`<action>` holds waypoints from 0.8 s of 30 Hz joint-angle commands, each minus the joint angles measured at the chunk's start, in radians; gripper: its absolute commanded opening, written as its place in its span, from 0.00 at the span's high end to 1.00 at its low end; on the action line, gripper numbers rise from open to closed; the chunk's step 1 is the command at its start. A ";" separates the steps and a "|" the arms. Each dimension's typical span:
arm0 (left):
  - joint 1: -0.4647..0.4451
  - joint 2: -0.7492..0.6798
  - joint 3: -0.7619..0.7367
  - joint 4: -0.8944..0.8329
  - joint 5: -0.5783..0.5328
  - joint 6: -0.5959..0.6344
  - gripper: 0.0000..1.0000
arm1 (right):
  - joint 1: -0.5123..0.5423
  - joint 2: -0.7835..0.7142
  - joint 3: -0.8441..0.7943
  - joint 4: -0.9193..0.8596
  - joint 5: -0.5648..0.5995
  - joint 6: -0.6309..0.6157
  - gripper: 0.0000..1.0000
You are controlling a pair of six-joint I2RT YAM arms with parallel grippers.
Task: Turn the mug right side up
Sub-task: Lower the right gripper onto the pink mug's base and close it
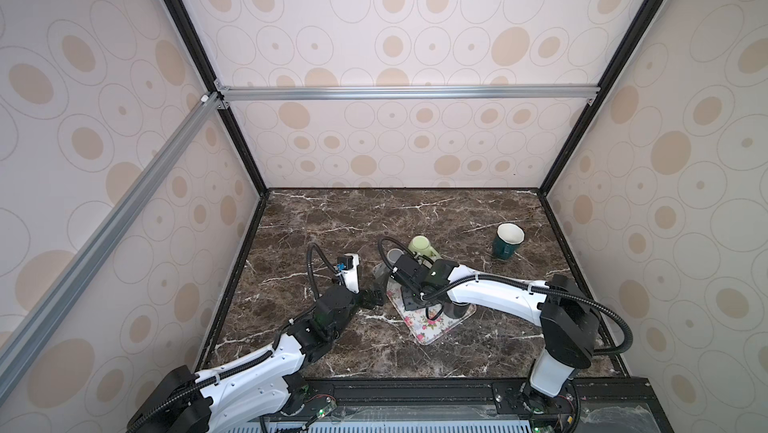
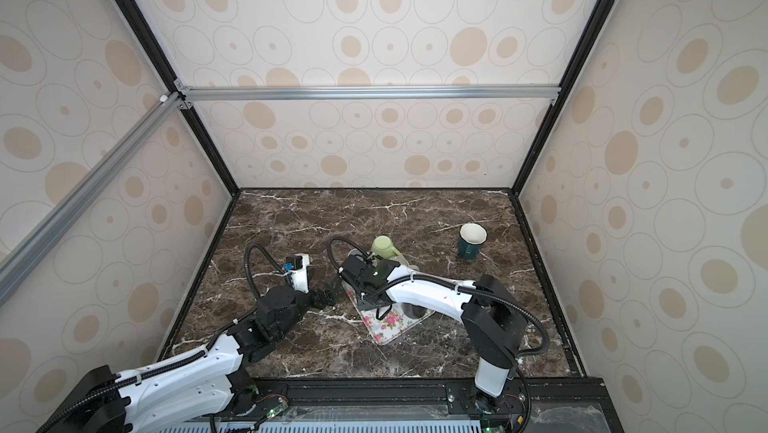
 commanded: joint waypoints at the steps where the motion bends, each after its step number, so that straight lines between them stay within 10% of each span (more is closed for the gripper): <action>1: 0.011 0.009 -0.001 0.030 -0.004 -0.020 0.02 | -0.008 0.022 0.033 -0.044 0.029 0.013 0.76; 24: 0.011 0.062 0.011 0.037 0.016 -0.026 0.02 | -0.014 0.042 0.043 -0.059 0.034 0.005 0.88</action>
